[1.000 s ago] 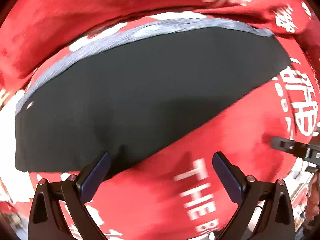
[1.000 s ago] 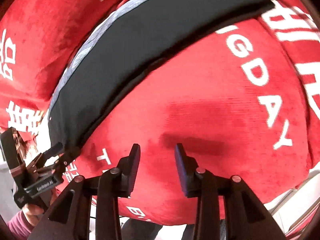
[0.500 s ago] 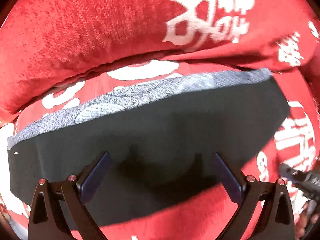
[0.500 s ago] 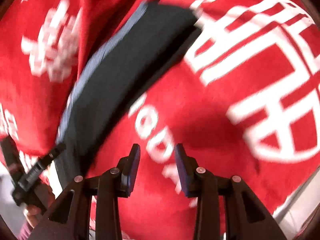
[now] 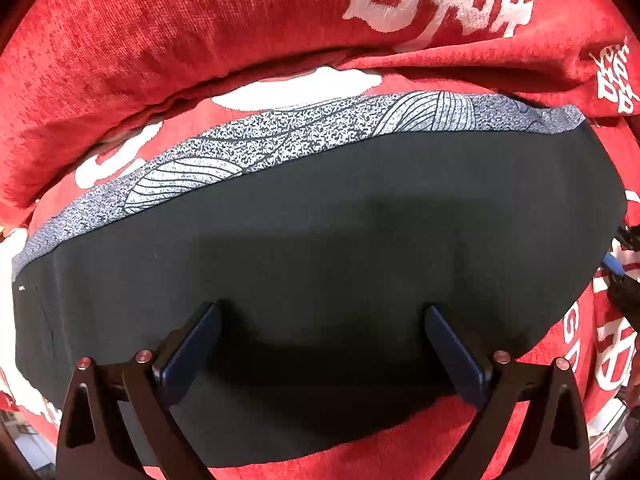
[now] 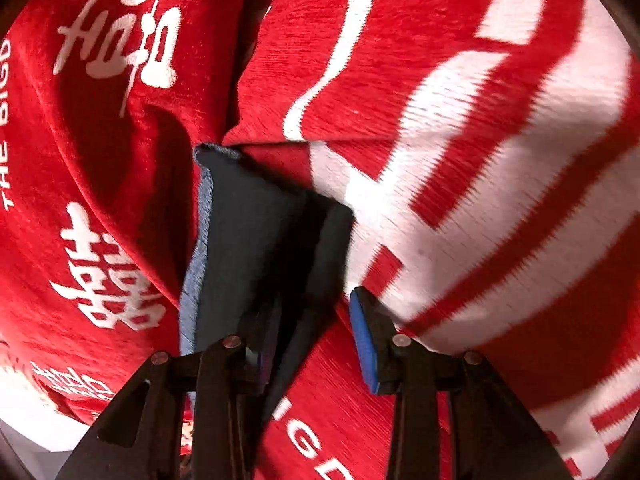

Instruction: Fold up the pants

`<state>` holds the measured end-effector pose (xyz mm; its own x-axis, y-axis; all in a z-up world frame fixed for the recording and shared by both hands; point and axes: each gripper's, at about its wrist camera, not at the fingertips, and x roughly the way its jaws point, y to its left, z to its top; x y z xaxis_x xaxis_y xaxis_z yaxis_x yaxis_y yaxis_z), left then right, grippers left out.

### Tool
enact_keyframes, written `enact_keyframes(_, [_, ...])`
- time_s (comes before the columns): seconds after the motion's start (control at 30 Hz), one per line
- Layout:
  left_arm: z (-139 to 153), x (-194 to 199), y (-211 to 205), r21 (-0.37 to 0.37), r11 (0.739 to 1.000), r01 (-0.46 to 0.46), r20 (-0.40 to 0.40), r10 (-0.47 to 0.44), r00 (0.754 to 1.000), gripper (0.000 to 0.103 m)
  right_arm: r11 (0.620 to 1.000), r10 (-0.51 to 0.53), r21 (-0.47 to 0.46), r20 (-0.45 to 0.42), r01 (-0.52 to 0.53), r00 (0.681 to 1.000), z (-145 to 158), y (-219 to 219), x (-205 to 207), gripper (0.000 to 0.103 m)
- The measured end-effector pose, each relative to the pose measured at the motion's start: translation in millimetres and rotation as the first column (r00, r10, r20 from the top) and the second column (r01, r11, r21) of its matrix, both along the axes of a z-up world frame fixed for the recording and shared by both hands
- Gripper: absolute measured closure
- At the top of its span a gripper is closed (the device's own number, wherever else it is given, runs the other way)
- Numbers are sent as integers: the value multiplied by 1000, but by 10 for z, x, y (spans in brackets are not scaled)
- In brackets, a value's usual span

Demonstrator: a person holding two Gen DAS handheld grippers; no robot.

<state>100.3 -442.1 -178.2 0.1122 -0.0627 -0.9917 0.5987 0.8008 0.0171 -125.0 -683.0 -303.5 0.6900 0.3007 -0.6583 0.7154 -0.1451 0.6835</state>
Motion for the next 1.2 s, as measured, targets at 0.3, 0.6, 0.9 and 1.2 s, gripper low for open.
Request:
enact_keyframes(0.3, [3,-2,-69,24,999,43,16,-44,999,1,999,22,-27,-71,-24,997,91,-138,-149,95])
enact_keyframes(0.6, [-89,64,-24,8,999,38,9,-38,999,1,999,35,-34,15,-34,999,242,14,-244,65])
enact_keyframes(0.9, [-117,100,-34,-2,999,40,-8,-40,999,1,990,122,-69,-54,-125,991,110,160,138,96])
enact_keyframes(1.2, [-179,96,8,-16,999,41,-18,-42,999,1,995,95,-22,-89,-97,992,33,336,-237,72])
